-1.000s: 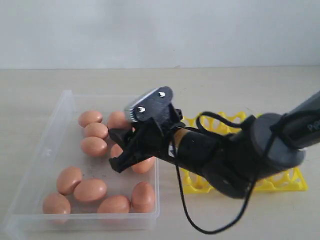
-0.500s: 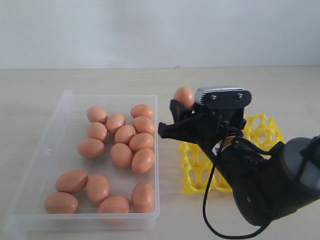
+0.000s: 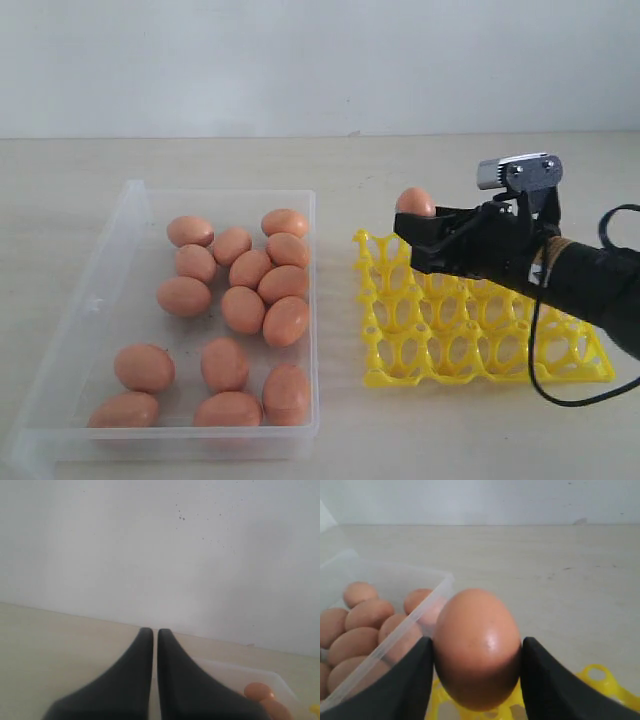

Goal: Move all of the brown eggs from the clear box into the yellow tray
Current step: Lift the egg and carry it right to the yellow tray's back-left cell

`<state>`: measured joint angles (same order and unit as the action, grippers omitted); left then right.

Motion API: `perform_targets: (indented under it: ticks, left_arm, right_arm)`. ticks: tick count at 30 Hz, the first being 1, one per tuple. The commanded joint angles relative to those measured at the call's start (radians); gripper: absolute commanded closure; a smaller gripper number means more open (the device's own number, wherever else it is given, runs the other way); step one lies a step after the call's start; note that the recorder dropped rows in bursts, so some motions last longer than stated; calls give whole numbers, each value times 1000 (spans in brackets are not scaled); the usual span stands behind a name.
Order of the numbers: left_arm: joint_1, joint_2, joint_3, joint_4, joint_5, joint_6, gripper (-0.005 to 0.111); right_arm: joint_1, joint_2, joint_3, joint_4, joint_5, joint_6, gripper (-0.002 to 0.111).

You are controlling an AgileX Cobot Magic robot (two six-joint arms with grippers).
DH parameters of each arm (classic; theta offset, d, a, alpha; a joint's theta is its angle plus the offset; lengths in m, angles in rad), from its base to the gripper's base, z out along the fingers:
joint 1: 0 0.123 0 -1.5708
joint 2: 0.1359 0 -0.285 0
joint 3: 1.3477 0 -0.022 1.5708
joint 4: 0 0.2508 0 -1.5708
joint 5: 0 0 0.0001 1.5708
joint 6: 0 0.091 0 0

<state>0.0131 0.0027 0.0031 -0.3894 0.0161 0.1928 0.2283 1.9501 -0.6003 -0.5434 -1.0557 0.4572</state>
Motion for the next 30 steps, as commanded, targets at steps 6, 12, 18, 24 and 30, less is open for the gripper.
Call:
perform_targets:
  ticks: [6,12,18,24,30]
  left_arm:
    - [1,-3,-3,-11,-16,-7,103]
    - [1,-3,-3,-11,-16,-7,103]
    - [1,-3,-3,-11,-16,-7,103]
    - [1,-3,-3,-11,-16,-7,103]
    - [1,-3,-3,-11,-16,-7,103]
  right_arm:
    - [-89,76,-73,-323,-141,129,109]
    - [-67,144,-158,-328,-49,135,109]
    - [-67,156,-207,-344,1,136,109]
    - [-67,156,-296,-562,130,296,109]
    - [-67,156,-358,-643,187,357,109]
